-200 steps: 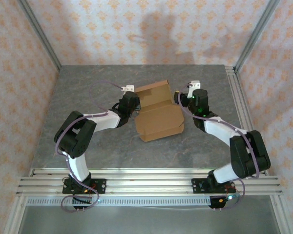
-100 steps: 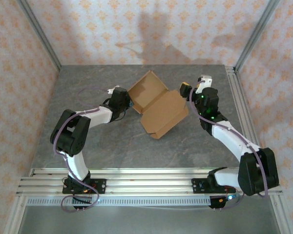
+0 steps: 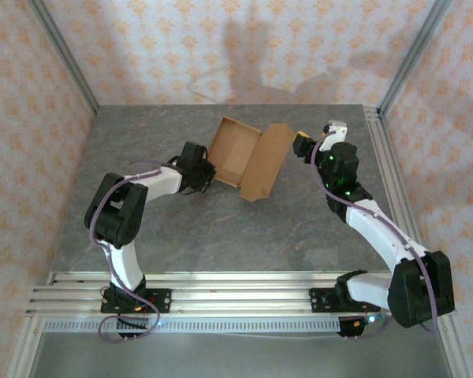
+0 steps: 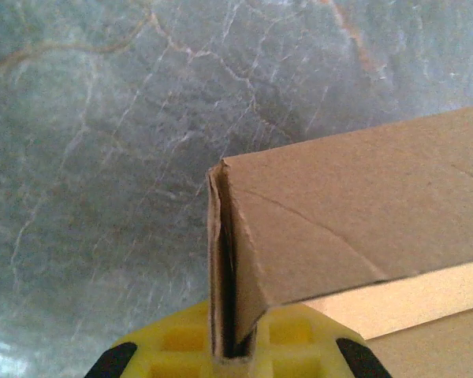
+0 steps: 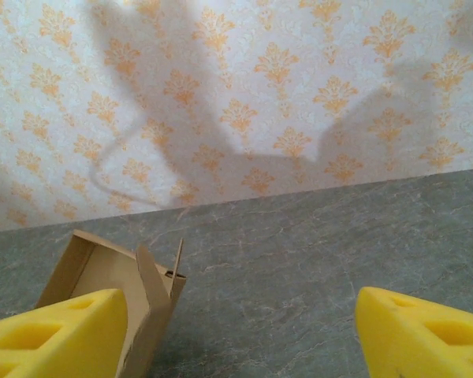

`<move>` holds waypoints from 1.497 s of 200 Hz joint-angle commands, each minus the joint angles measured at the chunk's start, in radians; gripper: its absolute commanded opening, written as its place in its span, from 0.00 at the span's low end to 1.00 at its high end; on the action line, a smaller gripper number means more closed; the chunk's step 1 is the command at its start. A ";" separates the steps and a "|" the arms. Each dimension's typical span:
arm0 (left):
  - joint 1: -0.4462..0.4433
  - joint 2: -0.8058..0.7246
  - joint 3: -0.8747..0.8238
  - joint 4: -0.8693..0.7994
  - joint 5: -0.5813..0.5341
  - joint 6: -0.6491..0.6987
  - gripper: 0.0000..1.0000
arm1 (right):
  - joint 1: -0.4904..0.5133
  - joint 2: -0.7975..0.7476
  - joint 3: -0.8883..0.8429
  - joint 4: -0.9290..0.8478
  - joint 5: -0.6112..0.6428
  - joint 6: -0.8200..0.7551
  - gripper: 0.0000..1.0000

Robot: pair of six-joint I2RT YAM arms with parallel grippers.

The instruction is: Fold the paper box

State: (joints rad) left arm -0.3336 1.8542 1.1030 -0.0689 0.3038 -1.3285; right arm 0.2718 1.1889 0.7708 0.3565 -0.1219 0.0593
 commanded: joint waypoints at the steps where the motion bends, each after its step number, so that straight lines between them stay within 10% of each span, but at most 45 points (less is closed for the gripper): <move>1: 0.005 -0.001 0.060 -0.173 0.012 -0.062 0.09 | -0.003 -0.013 -0.003 0.027 0.018 -0.004 0.76; 31: 0.005 -0.025 0.030 -0.164 0.002 -0.104 0.73 | -0.004 -0.011 -0.014 0.039 0.016 -0.010 0.76; 74: 0.001 -0.090 0.041 -0.234 -0.054 -0.022 0.99 | -0.005 -0.012 -0.027 0.036 0.032 -0.018 0.76; 134: 0.006 -0.222 0.093 -0.332 -0.212 0.385 1.00 | -0.005 -0.011 -0.047 0.033 0.016 0.049 0.76; 172: 0.077 -0.107 0.208 -0.327 -0.046 0.553 1.00 | -0.005 0.021 -0.057 0.043 -0.017 0.124 0.75; 241: 0.114 0.208 0.451 -0.363 0.112 0.606 0.98 | -0.035 0.060 0.001 -0.124 0.046 0.210 0.72; 299: 0.072 0.166 0.305 -0.210 0.242 0.469 0.94 | -0.117 0.080 0.031 -0.219 0.018 0.279 0.71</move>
State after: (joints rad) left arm -0.2237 2.0869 1.4765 -0.3408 0.4633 -0.7918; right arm 0.1764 1.2625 0.7521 0.1886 -0.1051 0.2996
